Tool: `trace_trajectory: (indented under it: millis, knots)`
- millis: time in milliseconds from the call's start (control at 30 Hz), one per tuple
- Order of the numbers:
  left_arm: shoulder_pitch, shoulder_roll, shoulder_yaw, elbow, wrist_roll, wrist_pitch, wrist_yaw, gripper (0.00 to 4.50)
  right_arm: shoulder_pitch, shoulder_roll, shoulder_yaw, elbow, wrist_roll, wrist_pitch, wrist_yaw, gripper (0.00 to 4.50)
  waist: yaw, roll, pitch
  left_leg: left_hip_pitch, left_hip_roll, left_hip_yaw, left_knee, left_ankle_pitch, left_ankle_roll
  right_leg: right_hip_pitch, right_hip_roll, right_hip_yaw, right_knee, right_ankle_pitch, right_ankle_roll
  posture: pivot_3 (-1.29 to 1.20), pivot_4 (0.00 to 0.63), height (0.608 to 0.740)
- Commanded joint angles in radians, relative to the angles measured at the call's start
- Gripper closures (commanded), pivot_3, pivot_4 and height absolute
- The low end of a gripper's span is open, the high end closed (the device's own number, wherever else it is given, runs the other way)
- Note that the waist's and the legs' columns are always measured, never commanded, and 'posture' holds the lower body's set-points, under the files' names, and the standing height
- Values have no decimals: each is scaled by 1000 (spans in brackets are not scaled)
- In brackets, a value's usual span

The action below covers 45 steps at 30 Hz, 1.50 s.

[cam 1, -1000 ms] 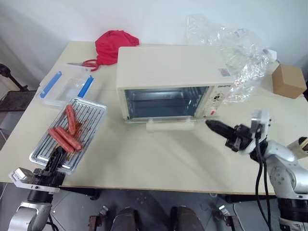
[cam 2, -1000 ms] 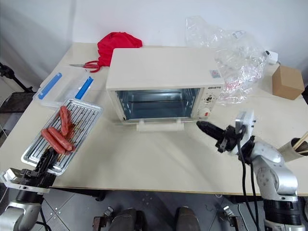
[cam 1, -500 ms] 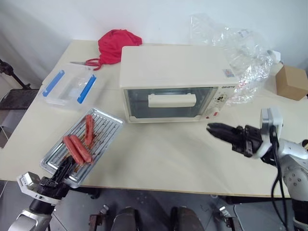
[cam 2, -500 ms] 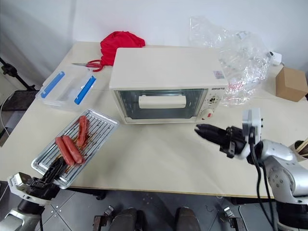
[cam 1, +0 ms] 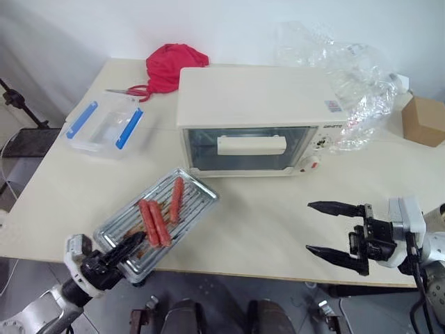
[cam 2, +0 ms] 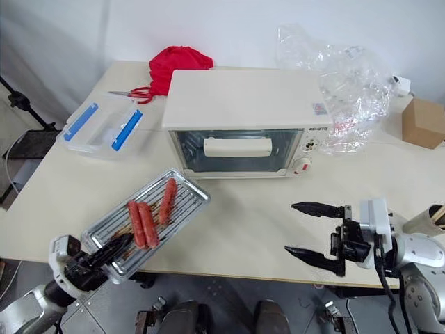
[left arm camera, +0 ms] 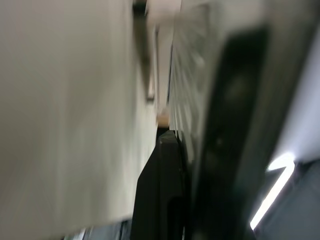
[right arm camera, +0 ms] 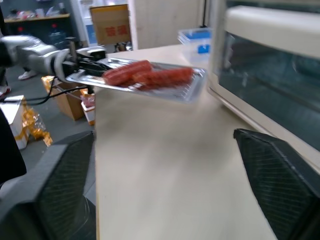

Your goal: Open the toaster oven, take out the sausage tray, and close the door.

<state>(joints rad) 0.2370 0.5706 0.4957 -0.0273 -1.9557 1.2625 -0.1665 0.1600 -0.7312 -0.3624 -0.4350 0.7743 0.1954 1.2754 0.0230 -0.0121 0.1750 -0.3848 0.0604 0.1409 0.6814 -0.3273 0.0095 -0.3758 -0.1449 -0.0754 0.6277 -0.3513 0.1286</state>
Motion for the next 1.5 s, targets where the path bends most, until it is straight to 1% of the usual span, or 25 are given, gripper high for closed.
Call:
trace_trajectory:
  millis: [33,167,233,367,500,600,700,800,900,1000,1133,1233,1333,1500]
  knots:
    - [-56,49,-90,-17,-16,28,-39,4500,27,4,-36,-67,13,-18,-20,30,8,0,0,0,-1,-1,0,0,1,0,-1,-1,0,0,-1,0,150,740]
    - [-181,87,-181,41,-16,47,-62,4500,87,9,-55,-123,0,-20,-64,30,22,1,0,-2,-7,-4,-1,1,3,1,-5,-1,-1,2,-3,0,150,740]
    - [-214,102,-206,67,-16,51,-67,4500,108,8,-62,-134,-3,-22,-74,30,27,1,0,-3,-10,-6,-1,2,4,1,-6,-1,-1,2,-3,0,150,740]
    - [-217,117,-212,95,-16,42,-81,4500,118,5,-62,-145,-5,-20,-90,30,2,0,0,-3,-10,-3,-2,0,5,1,-6,-2,-2,3,-3,0,150,740]
    - [-181,126,-210,72,-16,44,-101,4500,122,3,-62,-150,-6,-23,-101,30,-14,0,0,-2,-9,-2,-3,1,6,0,-4,-4,-2,3,-2,0,150,740]
    - [-162,151,-224,54,-16,55,-120,4500,135,2,-70,-149,-6,-29,-94,30,-22,0,0,-1,-9,-2,-3,1,6,0,-4,-5,-2,3,-2,0,150,740]
    - [-185,192,-256,50,-6,67,-134,4500,159,-2,-85,-149,-2,-35,-80,30,-24,0,0,-1,-9,-2,-3,1,6,0,-4,-4,-2,3,-2,0,150,740]
    - [-229,225,-292,53,42,96,-169,4500,184,-3,-96,-152,1,-45,-68,30,-22,0,0,-1,-9,-2,-3,1,6,0,-4,-4,-2,3,-2,0,150,740]
    - [-315,259,-361,39,169,165,-251,4500,225,0,-113,-161,-5,-57,-51,30,-12,0,0,-2,-11,-2,-3,1,7,0,-4,-4,-2,3,-2,0,150,740]
    - [-412,257,-424,60,297,201,-336,4500,266,6,-130,-169,-9,-75,-41,30,-7,0,0,-2,-12,-1,-3,1,7,0,-4,-3,-2,3,-2,0,150,740]
    - [-523,223,-483,121,443,201,-435,4500,299,15,-145,-171,-13,-95,-38,30,-2,0,0,-2,-13,1,-3,1,6,-1,-3,-3,-2,3,-1,0,150,740]
    - [-653,173,-564,194,575,213,-512,4500,325,22,-155,-175,-14,-107,-33,30,4,0,0,-1,-12,2,-2,1,6,-1,-1,-3,-2,4,0,0,150,740]
    - [-742,124,-612,258,669,224,-572,4500,347,25,-165,-178,-13,-118,-29,30,9,0,0,-2,-13,2,-1,2,6,-1,-1,-3,-2,4,1,0,150,740]
    - [-829,71,-661,333,800,240,-649,4500,381,29,-184,-175,-12,-132,-24,30,16,0,0,-2,-14,2,-1,2,7,0,-1,-2,-3,6,4,0,150,740]
